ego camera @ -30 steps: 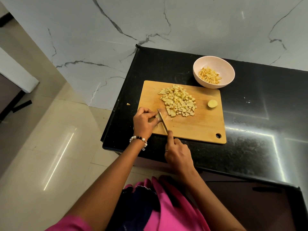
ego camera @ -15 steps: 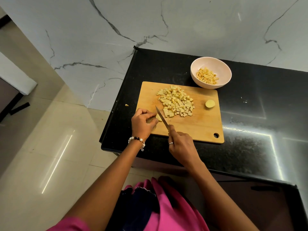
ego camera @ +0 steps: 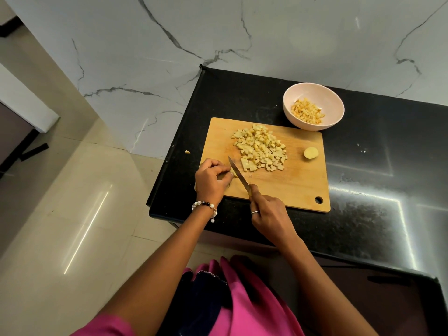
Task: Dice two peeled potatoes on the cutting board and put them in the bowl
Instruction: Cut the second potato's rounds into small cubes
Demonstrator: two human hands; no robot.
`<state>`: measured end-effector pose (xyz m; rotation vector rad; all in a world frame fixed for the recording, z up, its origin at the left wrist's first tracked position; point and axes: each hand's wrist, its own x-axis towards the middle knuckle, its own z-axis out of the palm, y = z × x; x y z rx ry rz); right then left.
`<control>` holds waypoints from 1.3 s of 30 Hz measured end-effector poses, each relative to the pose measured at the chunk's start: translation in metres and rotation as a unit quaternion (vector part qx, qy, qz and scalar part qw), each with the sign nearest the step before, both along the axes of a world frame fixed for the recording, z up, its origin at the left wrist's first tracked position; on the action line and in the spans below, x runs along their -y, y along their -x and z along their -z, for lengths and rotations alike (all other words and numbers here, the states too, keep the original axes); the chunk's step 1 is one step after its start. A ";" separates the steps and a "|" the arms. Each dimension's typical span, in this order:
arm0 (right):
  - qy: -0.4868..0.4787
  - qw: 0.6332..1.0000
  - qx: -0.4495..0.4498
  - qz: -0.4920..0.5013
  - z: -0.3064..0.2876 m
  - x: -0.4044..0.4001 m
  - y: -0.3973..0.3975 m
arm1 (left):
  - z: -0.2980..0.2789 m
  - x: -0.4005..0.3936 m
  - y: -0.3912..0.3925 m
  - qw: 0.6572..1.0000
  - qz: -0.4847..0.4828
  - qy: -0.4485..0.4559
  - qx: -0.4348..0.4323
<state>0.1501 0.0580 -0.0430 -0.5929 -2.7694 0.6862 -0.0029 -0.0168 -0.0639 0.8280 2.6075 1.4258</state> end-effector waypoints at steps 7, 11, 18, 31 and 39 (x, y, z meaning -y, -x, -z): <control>-0.020 0.998 0.052 -0.004 -0.001 0.001 0.001 | 0.003 0.000 0.000 1.000 -0.001 -0.003 0.002; -0.042 0.996 0.079 0.000 0.000 0.005 0.011 | 0.004 0.000 0.000 1.000 -0.005 -0.003 -0.004; -0.059 0.993 0.100 -0.003 0.004 0.010 -0.003 | 0.001 -0.001 -0.003 1.000 -0.010 0.000 -0.009; -0.034 0.997 0.041 -0.053 0.003 -0.001 -0.014 | -0.004 0.010 0.007 0.997 -0.042 -0.051 0.040; -0.089 0.987 0.133 -0.024 -0.006 -0.035 0.005 | -0.006 0.006 0.003 0.995 -0.055 -0.057 0.062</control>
